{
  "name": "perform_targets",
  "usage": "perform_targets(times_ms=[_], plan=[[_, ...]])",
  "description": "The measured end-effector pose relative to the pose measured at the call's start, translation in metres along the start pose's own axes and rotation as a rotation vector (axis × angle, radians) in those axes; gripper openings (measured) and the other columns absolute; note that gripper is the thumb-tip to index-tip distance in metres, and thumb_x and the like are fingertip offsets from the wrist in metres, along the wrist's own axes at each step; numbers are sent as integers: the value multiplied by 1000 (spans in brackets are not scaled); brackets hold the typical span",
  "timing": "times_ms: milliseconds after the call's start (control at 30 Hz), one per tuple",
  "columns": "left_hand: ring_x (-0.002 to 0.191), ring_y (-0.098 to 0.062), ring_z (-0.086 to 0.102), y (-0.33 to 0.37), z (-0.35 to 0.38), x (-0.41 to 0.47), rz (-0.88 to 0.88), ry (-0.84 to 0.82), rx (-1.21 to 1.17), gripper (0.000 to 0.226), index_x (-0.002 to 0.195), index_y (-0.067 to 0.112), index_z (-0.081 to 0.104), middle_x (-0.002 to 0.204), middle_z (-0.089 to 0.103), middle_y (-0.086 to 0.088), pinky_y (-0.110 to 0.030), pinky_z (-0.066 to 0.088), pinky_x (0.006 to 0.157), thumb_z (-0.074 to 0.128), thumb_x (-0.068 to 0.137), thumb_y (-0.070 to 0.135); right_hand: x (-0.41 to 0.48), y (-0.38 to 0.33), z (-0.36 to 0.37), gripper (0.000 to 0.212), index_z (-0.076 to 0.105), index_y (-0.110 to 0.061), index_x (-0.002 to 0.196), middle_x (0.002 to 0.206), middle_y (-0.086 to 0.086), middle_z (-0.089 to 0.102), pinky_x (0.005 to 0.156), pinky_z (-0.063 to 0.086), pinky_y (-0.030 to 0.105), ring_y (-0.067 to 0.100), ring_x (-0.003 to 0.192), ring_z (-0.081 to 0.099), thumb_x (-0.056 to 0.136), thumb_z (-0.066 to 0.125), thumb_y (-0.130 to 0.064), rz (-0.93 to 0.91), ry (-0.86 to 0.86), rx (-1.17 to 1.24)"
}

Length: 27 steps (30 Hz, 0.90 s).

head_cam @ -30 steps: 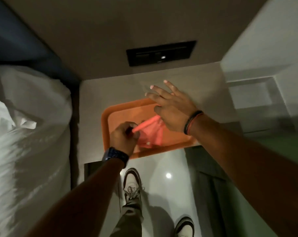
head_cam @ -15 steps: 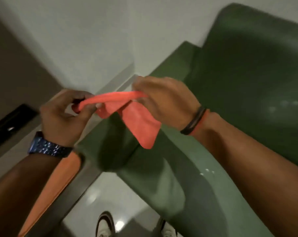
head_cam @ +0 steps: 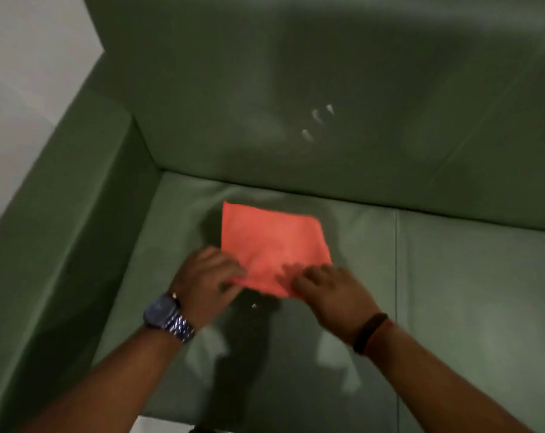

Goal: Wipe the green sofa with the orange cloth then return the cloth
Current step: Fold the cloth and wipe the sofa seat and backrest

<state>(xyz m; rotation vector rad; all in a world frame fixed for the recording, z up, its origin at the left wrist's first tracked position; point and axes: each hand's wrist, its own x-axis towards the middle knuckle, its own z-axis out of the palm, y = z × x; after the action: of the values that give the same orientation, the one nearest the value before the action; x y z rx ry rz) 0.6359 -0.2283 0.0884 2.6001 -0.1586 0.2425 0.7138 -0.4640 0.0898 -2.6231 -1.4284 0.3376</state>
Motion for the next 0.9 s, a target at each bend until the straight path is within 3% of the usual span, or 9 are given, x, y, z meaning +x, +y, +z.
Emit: perform_targets(times_ms=[67, 133, 200, 267, 433, 500, 667, 833, 900], plan=[[106, -34, 59, -19, 36, -43, -203, -234, 70, 68, 115, 19, 61, 120, 63, -12, -42, 47, 88, 77, 54, 43, -22, -13, 43, 51, 38, -23, 135, 132, 12, 48, 91, 41, 43, 34, 114, 49, 88, 53, -33, 52, -287, 63], [139, -34, 19, -39, 58, -80, -497, -552, 179, 138, 147, 21, 11, 154, 11, -5, -54, 26, 107, 83, 35, 59, -32, -26, 70, 59, 45, -20, 132, 137, 16, 48, 96, 44, 45, 35, 120, 49, 81, 61, -43, 104, -320, 144], [140, -29, -14, -51, 77, -102, -692, -745, 248, 160, 132, 28, -36, 145, -30, 5, -58, 9, 111, 74, 26, 73, -26, -32, 93, 61, 51, -19, 130, 134, 19, 52, 94, 49, 47, 37, 119, 53, 76, 67, -45, 168, -227, 175], [139, -30, -20, -55, 93, -111, -745, -772, 267, 164, 125, 30, -46, 141, -38, 7, -63, 10, 108, 71, 20, 76, -10, -36, 114, 62, 44, -21, 136, 142, 21, 44, 101, 40, 52, 40, 127, 43, 81, 61, -43, 229, -131, 233], [139, -29, -16, -65, 107, -121, -751, -733, 258, 166, 138, 30, -31, 155, -18, 4, -67, 13, 103, 71, 14, 75, 29, -47, 160, 65, 20, -32, 145, 156, 12, 16, 111, 15, 54, 35, 142, 13, 88, 41, -56, 468, -43, 186], [139, -28, -17, -65, 108, -122, -752, -721, 255, 165, 139, 30, -28, 153, -23, 7, -68, 13, 103, 70, 15, 75, 33, -61, 172, 68, 15, -32, 147, 157, 11, 11, 112, 10, 55, 34, 143, 6, 87, 35, -59, 500, -45, 161], [131, -22, -35, -69, 110, -124, -741, -716, 219, 162, 131, 31, -40, 135, -51, 11, -67, 4, 105, 73, 24, 73, 13, -48, 184, 69, 16, -39, 145, 156, 3, 10, 112, 18, 55, 32, 142, 15, 85, 33, -68, 155, -86, 45], [130, -18, -37, -67, 109, -124, -738, -683, 223, 160, 136, 31, -33, 145, -32, 9, -68, 4, 105, 74, 24, 71, 27, -40, 178, 72, 23, -37, 144, 154, 12, 25, 112, 11, 53, 32, 141, 18, 81, 38, -69, 582, 37, 78], [130, -18, -36, -68, 107, -125, -731, -682, 218, 160, 136, 31, -33, 146, -32, 9, -68, 3, 105, 74, 25, 72, 26, -60, 183, 74, 19, -38, 145, 154, 12, 23, 112, 8, 54, 34, 142, 15, 81, 36, -71, 559, -5, 79]])
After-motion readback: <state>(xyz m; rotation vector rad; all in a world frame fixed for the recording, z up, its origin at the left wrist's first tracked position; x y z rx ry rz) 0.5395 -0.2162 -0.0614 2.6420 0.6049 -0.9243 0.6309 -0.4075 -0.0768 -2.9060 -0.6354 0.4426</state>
